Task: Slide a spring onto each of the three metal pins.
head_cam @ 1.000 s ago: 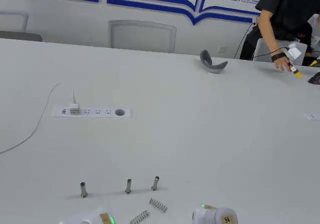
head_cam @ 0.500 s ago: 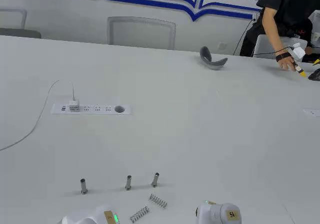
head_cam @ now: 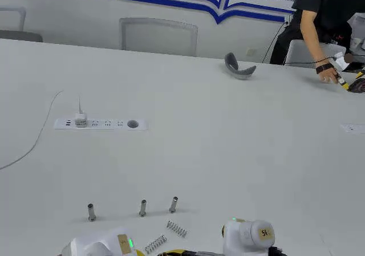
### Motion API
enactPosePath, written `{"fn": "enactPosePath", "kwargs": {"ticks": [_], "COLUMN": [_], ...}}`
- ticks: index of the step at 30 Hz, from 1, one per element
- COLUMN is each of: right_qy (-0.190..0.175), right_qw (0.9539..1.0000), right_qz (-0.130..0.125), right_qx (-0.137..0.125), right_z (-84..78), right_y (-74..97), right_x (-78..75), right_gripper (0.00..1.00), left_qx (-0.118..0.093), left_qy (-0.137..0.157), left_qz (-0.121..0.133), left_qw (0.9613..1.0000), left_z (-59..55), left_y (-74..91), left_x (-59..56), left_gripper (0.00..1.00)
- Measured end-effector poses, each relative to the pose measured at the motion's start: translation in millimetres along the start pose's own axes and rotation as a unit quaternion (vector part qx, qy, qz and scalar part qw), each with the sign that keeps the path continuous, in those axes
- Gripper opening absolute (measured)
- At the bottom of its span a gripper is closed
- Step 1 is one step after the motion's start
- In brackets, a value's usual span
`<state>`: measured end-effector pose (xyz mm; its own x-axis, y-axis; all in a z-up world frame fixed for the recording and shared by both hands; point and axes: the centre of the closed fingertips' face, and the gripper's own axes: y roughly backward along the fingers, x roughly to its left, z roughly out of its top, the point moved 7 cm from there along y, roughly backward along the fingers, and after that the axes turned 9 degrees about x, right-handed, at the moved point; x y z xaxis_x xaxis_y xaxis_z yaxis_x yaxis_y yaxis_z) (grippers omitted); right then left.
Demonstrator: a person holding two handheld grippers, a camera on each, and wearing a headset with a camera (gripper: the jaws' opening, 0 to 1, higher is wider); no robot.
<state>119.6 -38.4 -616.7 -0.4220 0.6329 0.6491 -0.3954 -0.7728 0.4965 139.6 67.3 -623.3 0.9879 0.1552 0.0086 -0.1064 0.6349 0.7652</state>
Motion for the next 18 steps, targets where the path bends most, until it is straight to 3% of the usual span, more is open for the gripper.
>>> {"fn": "enactPosePath", "kwargs": {"ticks": [8, 14, 18], "right_qy": [0.069, 0.141, 0.162], "right_qw": [0.9967, 0.9857, 0.9807], "right_qz": [-0.016, -0.028, -0.031], "right_qx": [0.040, 0.088, 0.105], "right_z": [12.6, 16.9, 18.5], "right_y": [12.0, 17.3, 17.2], "right_x": [5.4, 8.4, 9.2], "right_gripper": [0.13, 0.13, 0.13], "left_qx": [-0.030, -0.039, -0.043], "left_qy": [-0.012, -0.025, -0.029], "left_qz": [-0.010, -0.014, -0.016], "left_qw": [0.9994, 0.9988, 0.9985], "left_z": [11.2, 17.1, 19.4], "left_y": [3.3, 5.3, 6.6], "left_x": [1.3, 0.8, 0.7], "left_gripper": [0.09, 0.09, 0.09]}}
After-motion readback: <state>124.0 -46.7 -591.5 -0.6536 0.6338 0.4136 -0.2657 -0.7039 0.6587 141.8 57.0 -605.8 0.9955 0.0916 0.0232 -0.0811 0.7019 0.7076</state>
